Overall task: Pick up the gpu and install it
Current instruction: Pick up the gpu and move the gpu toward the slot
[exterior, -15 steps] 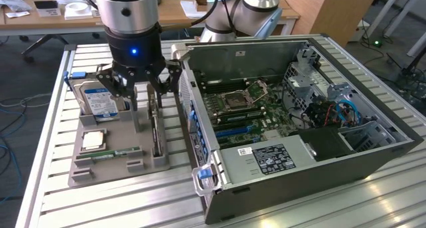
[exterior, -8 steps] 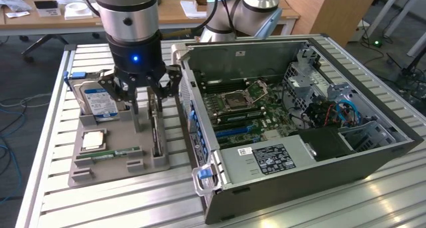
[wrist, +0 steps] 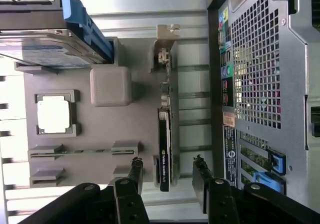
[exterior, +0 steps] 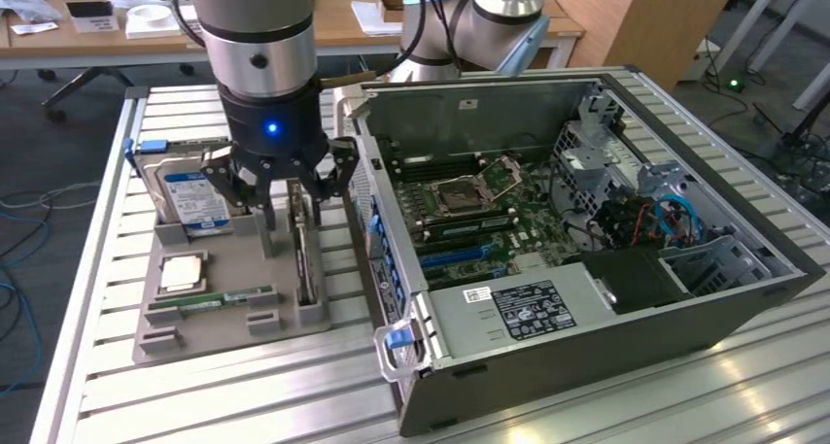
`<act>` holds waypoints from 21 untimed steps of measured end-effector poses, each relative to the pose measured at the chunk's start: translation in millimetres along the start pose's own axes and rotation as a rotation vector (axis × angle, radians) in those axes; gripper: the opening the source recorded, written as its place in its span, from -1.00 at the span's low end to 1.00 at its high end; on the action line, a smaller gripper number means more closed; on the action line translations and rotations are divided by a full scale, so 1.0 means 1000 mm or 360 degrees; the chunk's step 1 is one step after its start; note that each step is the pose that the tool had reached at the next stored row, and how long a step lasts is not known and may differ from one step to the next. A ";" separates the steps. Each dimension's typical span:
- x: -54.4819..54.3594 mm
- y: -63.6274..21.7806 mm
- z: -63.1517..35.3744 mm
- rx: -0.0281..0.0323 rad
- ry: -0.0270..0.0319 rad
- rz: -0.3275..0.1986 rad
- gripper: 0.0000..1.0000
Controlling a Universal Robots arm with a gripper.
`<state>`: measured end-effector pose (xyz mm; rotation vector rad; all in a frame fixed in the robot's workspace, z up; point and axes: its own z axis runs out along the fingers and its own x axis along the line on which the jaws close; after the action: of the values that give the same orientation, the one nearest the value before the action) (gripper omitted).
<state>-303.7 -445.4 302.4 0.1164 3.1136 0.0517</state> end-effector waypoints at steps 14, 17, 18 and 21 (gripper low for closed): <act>-0.003 0.0101 0.0202 -0.00017 -0.00004 0.0003 0.06; -0.002 0.0108 0.0254 -0.00014 0.00000 0.0004 0.06; -0.002 0.0112 0.0272 -0.00013 0.00001 0.0004 0.06; -0.002 0.0126 0.0328 -0.00013 -0.00001 0.0005 0.06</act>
<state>-299.8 -431.9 270.0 0.1213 3.1133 0.0531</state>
